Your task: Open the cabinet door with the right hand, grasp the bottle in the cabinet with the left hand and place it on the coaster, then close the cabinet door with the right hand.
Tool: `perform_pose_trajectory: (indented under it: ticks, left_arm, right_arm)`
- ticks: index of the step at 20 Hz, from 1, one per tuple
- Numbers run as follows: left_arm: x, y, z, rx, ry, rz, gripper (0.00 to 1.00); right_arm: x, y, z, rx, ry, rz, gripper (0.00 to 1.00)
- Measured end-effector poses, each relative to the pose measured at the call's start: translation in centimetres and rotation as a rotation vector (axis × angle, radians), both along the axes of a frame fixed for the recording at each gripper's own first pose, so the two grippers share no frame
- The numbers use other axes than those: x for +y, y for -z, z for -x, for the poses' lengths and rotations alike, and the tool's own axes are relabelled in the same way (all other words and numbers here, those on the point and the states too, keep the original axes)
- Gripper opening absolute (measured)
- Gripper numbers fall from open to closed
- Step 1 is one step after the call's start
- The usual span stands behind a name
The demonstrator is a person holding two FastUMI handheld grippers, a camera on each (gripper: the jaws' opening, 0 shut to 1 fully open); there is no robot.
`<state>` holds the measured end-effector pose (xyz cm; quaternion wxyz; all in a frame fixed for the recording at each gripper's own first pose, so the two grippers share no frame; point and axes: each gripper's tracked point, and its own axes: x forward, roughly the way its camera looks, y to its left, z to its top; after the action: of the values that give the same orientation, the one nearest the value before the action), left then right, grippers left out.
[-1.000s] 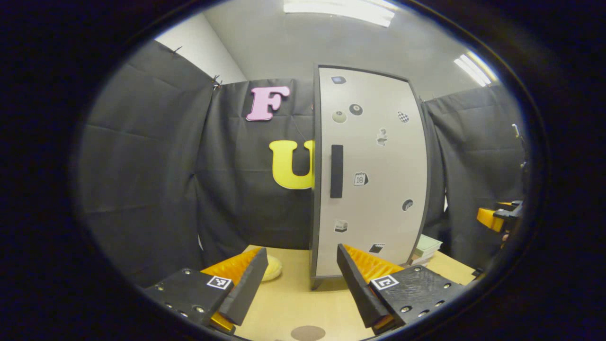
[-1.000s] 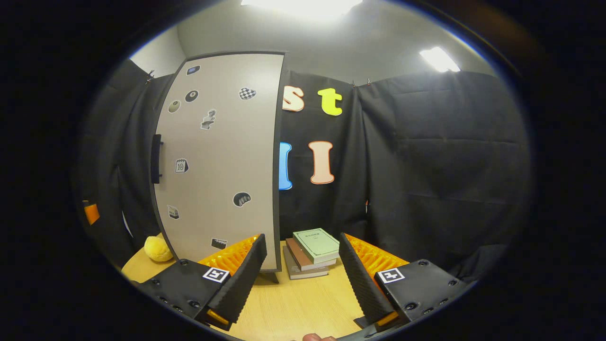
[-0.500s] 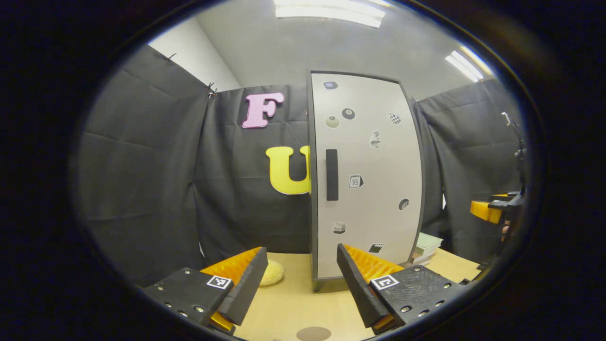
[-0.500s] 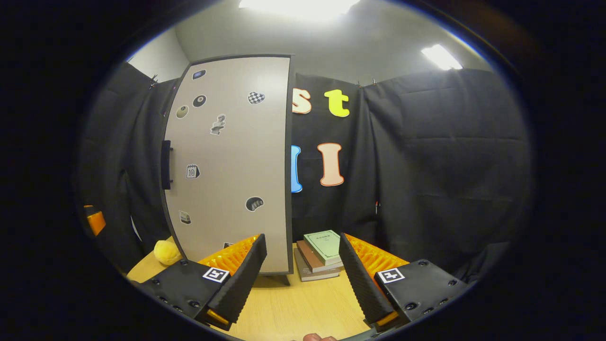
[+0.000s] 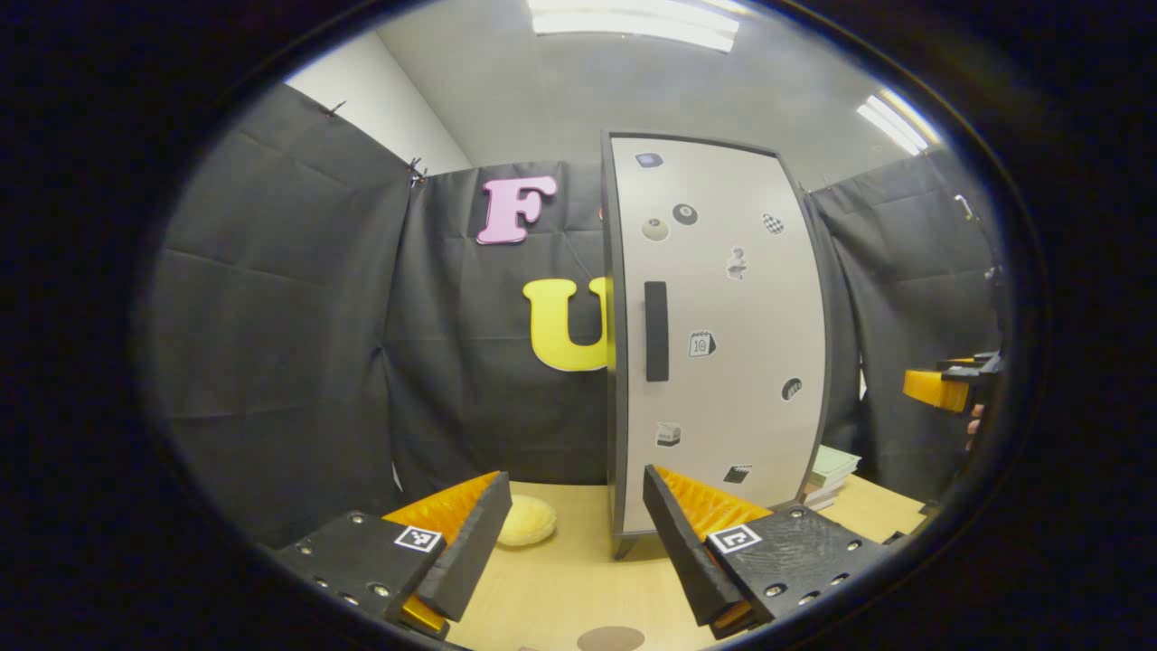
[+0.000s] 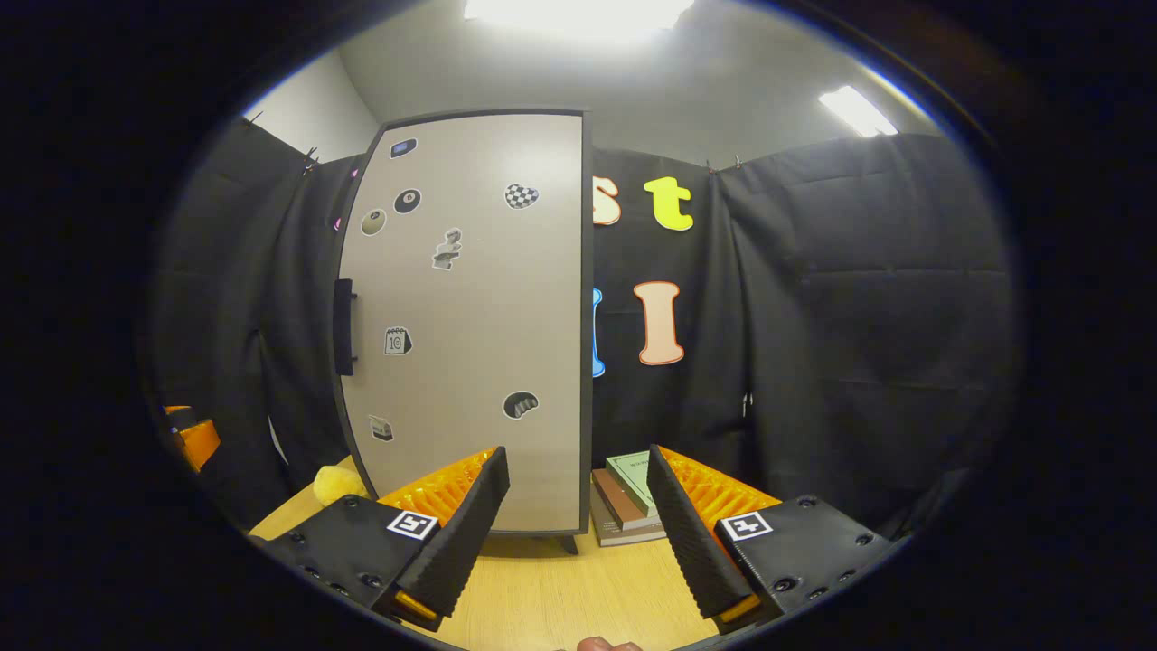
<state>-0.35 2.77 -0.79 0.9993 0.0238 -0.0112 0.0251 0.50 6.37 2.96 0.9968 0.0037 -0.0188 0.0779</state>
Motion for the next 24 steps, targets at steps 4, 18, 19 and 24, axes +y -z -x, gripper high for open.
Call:
perform_pose_trajectory:
  ticks: [4, 18, 19, 24]
  left_arm:
    - [0.7, 0.9, 0.3, 0.018, -0.005, -0.013, 0.89]
    - [8.1, 3.9, 2.7, 0.077, -0.148, 0.033, 0.89]
    - [8.7, 4.2, 2.9, 0.082, -0.161, 0.034, 0.89]
    - [11.6, 5.5, 3.9, 0.104, -0.222, 0.062, 0.91]
  right_arm:
    - [2.5, -1.9, -0.9, -0.025, -0.05, 0.014, 0.98]
    - [18.7, -12.6, -6.3, -0.158, -0.289, -0.006, 0.97]
    - [20.1, -13.1, -6.8, -0.158, -0.305, -0.013, 0.97]
    - [24.6, -12.8, -9.0, -0.075, -0.329, -0.034, 0.98]
